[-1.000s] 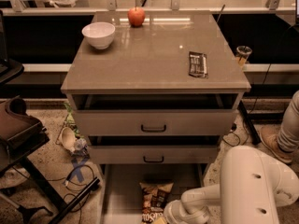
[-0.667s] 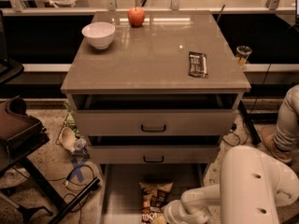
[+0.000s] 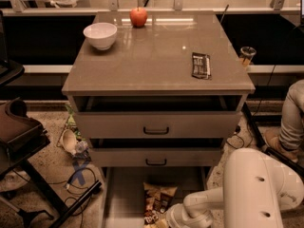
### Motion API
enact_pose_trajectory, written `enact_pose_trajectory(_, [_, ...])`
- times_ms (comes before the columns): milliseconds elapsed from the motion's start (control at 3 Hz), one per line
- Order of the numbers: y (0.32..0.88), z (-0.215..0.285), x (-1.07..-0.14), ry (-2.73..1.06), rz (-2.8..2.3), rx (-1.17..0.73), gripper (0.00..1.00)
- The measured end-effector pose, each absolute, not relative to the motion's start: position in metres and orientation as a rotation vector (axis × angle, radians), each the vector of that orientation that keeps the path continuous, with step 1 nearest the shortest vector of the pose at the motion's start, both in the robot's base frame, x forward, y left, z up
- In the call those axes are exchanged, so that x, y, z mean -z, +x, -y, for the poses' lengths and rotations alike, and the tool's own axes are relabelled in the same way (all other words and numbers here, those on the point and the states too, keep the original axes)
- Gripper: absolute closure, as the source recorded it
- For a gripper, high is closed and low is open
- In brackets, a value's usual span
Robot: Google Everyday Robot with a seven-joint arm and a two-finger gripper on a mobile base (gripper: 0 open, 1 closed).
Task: Pick brown chip bag from bottom drawer and place on counter
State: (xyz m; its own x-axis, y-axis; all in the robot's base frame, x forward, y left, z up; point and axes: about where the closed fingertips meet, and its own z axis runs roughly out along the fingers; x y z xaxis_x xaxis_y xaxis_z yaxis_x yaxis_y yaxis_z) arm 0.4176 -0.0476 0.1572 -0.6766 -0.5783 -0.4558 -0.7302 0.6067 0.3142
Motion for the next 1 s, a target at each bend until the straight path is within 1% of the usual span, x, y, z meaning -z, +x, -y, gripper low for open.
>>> enact_pose_trajectory(333, [0.417, 0.046, -0.157, -1.063, -2.528, -0.7, 1.0])
enact_pose_trajectory(667, [0.417, 0.046, -0.157, -1.063, -2.527, -0.7, 1.0])
enact_pose_trajectory(1000, [0.421, 0.055, -0.187, -1.061, -2.491, -0.737, 1.0])
